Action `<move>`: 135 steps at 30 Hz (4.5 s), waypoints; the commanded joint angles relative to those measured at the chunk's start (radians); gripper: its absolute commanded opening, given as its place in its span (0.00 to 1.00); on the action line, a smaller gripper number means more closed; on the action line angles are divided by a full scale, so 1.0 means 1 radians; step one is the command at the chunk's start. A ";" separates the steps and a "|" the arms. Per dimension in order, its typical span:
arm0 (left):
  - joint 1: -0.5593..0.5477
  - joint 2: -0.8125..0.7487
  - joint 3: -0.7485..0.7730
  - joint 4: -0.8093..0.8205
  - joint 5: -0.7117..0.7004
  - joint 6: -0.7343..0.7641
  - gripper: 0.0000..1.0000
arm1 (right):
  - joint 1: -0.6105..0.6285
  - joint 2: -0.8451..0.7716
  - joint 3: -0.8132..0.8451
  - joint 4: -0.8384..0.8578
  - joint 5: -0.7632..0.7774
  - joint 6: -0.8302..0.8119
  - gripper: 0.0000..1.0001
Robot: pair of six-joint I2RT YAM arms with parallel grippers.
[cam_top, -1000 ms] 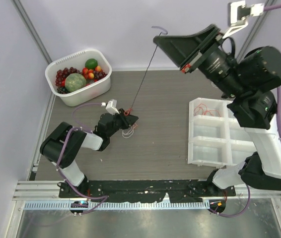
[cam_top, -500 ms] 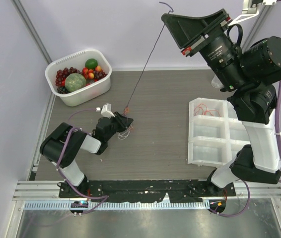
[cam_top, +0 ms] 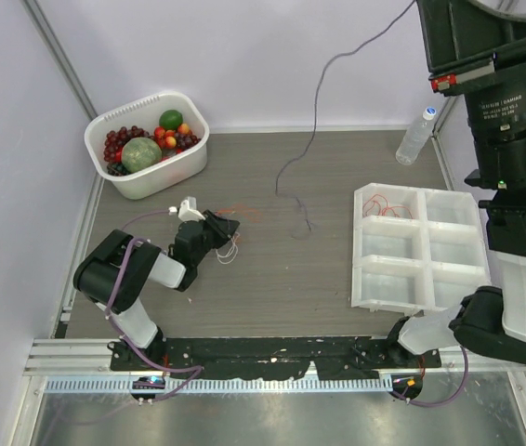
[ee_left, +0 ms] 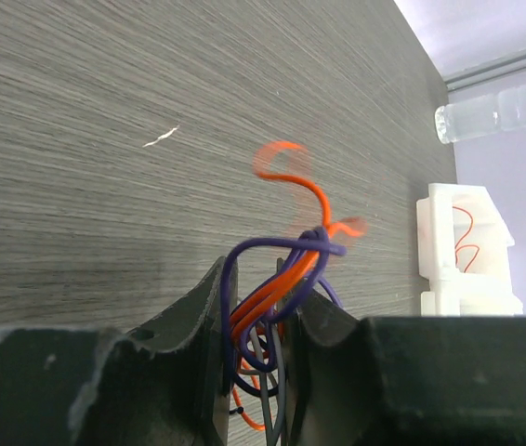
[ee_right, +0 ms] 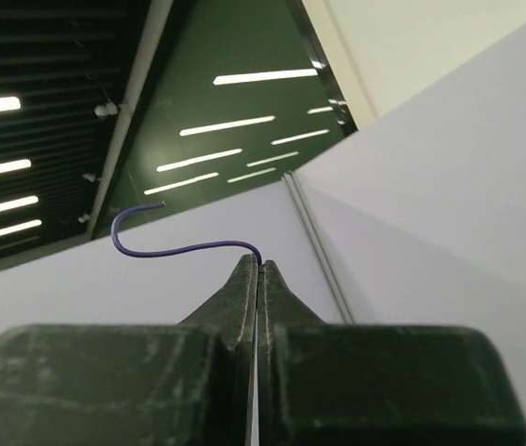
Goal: Untangle the cables
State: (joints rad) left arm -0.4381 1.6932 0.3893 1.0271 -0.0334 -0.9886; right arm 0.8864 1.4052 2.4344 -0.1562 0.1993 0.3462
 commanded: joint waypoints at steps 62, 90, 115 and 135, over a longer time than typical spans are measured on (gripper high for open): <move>0.003 -0.915 -0.385 -0.361 0.294 0.134 0.83 | -0.024 0.017 -1.739 0.036 0.192 0.346 0.57; -0.011 -0.889 -0.383 -0.361 0.283 0.142 0.83 | 0.003 0.086 -1.778 0.291 0.167 0.465 0.61; -0.011 -0.915 -0.383 -0.378 0.273 0.137 0.83 | 0.166 0.292 -1.463 -0.192 0.540 0.513 0.01; -0.011 -0.908 -0.382 -0.397 0.259 0.130 0.95 | -0.432 -0.387 -1.522 0.038 0.255 0.232 0.01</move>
State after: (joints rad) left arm -0.4454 0.7834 0.0528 0.6086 0.2386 -0.8608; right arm 0.5774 1.0332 0.8246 -0.1581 0.5339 0.6521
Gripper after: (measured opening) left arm 0.943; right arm 0.029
